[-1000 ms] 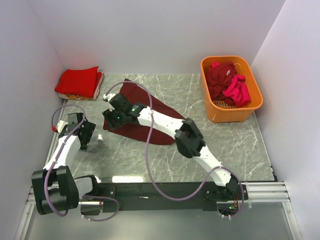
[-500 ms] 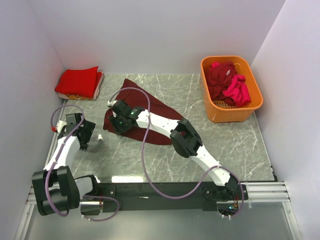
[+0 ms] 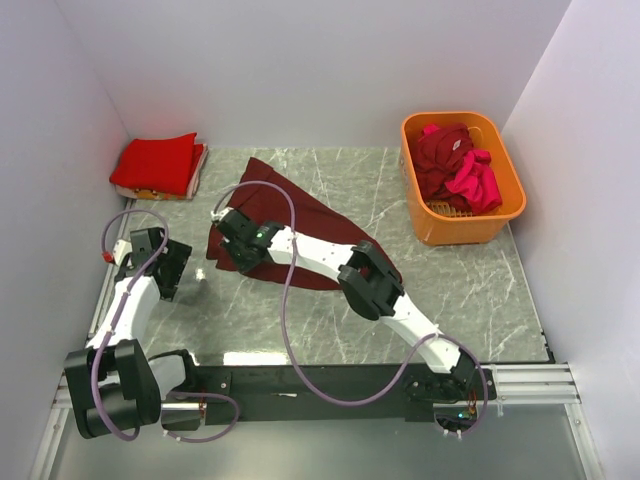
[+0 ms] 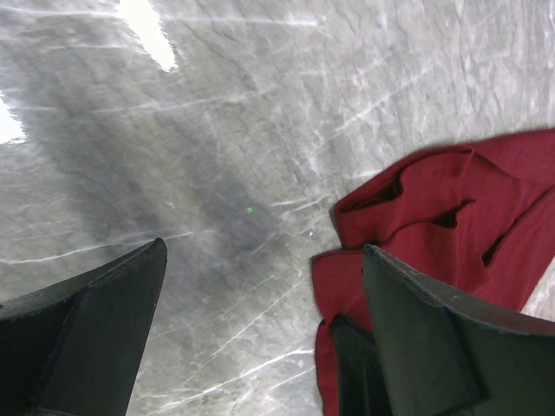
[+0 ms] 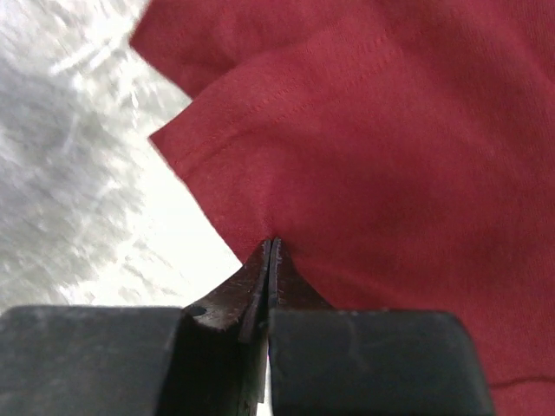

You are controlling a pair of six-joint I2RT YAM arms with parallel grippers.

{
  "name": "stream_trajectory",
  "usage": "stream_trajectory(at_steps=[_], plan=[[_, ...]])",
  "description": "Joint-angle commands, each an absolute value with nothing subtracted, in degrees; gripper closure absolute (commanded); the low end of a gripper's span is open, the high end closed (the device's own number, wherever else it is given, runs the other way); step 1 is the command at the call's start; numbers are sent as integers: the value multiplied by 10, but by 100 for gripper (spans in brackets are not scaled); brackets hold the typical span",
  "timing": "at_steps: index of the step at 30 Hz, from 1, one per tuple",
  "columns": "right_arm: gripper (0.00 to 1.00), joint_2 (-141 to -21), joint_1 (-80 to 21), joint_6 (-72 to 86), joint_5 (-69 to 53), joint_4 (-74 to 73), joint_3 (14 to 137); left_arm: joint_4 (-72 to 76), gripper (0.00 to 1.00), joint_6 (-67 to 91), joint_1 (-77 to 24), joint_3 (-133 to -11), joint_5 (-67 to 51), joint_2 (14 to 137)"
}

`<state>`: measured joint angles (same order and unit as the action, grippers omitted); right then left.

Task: Fold and stack the t-shirts
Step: Flatten the tshirt out

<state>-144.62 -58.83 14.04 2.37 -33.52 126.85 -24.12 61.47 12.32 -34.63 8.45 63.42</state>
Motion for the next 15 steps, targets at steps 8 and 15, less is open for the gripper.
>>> stream_trajectory(at_steps=[8,15], plan=[[100,-1194,-585,163,47,-194,1046,-164,1,563,124,-326,-17,639],[100,-1012,-517,212,104,-128,862,-131,1,548,109,-340,-53,692]])
